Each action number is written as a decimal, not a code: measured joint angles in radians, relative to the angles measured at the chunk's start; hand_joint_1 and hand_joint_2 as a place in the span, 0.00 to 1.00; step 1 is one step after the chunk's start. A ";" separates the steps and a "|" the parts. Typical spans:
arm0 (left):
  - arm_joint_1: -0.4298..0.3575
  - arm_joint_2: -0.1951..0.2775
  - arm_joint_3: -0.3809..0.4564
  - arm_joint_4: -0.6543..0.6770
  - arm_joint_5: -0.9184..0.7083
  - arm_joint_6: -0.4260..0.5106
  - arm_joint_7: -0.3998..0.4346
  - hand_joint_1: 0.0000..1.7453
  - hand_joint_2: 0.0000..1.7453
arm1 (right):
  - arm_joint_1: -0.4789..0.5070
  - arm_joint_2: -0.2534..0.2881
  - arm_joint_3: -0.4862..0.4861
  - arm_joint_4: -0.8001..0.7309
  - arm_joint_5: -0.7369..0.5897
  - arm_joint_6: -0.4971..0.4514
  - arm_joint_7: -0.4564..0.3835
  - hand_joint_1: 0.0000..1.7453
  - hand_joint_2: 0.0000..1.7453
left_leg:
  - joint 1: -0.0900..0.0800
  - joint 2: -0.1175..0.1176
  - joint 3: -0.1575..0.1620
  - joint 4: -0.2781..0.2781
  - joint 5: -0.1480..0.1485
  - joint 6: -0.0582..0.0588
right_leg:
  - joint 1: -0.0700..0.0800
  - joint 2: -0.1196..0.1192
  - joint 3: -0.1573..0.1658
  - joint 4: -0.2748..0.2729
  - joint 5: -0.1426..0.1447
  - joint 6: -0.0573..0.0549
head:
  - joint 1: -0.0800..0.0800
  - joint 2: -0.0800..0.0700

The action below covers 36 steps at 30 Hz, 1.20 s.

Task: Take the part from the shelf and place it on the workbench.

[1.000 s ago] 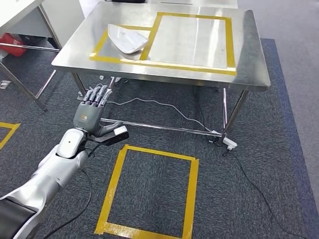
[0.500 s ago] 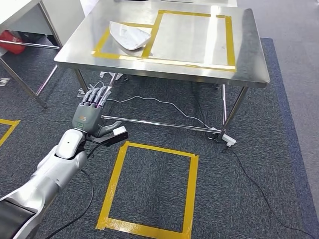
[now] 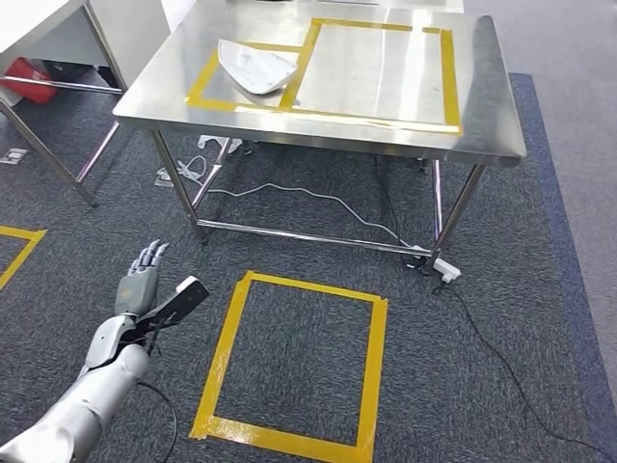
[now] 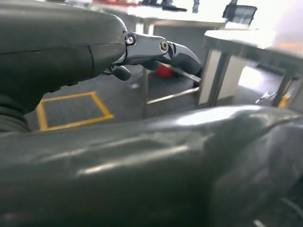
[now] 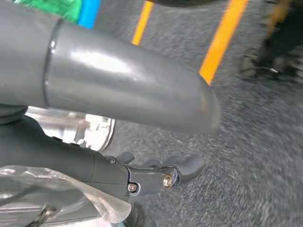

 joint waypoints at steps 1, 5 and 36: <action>0.011 0.001 0.008 -0.007 0.004 -0.010 0.009 0.00 0.00 | -0.001 0.000 -0.013 0.000 -0.015 -0.008 -0.007 0.00 0.00 | 0.000 -0.001 -0.002 0.003 -0.002 -0.006 | -0.002 0.000 0.000 -0.005 0.001 -0.005 | 0.000 0.000; 0.050 0.003 0.027 -0.021 0.011 -0.027 0.025 0.00 0.00 | -0.002 -0.002 -0.047 0.000 -0.036 -0.013 -0.014 0.00 0.00 | 0.010 -0.001 -0.062 0.154 -0.101 -0.031 | -0.008 -0.002 -0.002 -0.014 0.010 -0.025 | -0.004 0.000; 0.232 -0.123 0.226 0.284 0.209 -0.089 -0.066 0.00 0.00 | -0.003 0.007 -0.116 0.000 -0.099 -0.013 0.034 0.00 0.00 | 0.010 -0.002 0.026 -0.004 -0.022 -0.010 | -0.012 -0.003 -0.026 -0.018 0.039 0.013 | 0.000 0.000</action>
